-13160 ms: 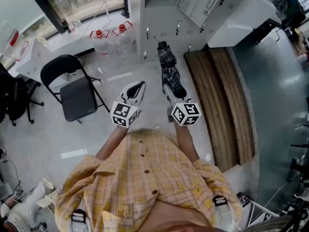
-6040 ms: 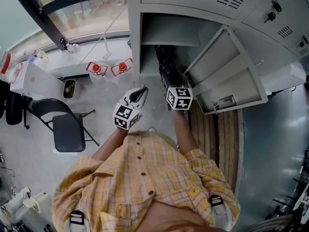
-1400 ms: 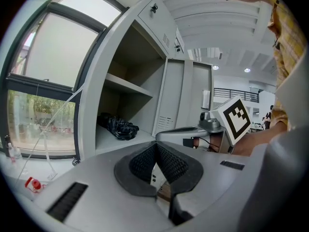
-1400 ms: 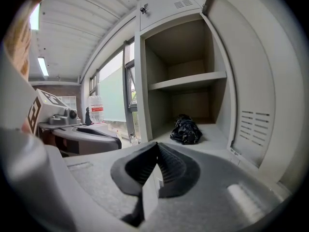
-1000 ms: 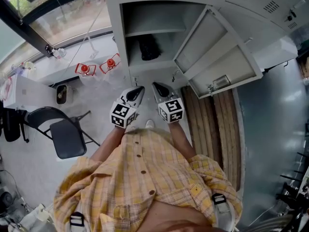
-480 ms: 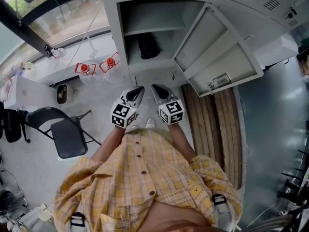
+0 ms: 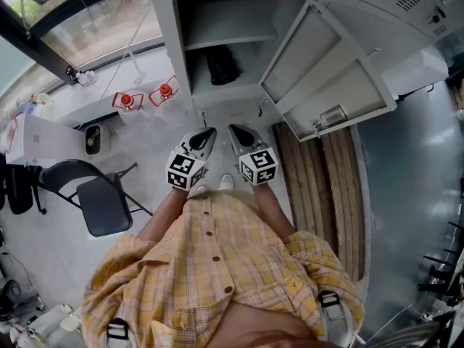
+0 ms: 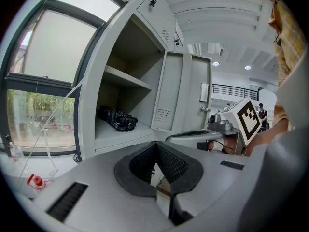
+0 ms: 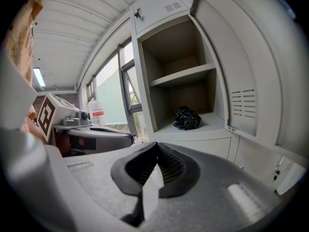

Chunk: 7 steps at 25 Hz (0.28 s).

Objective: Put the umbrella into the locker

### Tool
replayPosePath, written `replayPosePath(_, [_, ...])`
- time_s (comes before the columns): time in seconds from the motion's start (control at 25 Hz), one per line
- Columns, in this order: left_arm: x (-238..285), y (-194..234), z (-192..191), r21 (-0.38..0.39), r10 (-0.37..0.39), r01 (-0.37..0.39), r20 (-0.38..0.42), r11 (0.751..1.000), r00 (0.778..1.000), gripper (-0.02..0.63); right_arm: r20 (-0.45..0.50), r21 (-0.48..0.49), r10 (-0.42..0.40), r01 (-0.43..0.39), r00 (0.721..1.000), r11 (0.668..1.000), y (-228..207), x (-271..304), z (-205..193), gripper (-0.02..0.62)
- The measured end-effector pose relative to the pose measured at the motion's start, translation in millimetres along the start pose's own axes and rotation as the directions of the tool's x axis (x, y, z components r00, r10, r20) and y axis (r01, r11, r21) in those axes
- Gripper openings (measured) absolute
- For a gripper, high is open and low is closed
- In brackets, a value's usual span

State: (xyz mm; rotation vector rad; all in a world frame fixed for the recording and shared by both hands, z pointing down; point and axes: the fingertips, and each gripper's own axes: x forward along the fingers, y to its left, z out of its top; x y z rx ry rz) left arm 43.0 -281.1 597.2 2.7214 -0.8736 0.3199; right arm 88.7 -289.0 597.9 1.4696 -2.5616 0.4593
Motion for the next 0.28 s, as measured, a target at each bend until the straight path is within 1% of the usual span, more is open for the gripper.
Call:
replayPosePath(0.16, [-3.9, -0.4, -3.1, 0.004, -0.007, 0.007, -0.01, 1.0, 1.0, 0.005, 0.004, 0.006, 0.002, -0.002, 1.0, 1.0, 2.5, -1.0, -0.1, -0.003])
replayPosePath(0.28, [-5.6, 1.3, 1.4, -0.005, -0.004, 0.004, 0.006, 1.0, 1.0, 0.005, 0.011, 0.004, 0.003, -0.003, 1.0, 1.0, 4.2, -0.9, 3.7, -0.003])
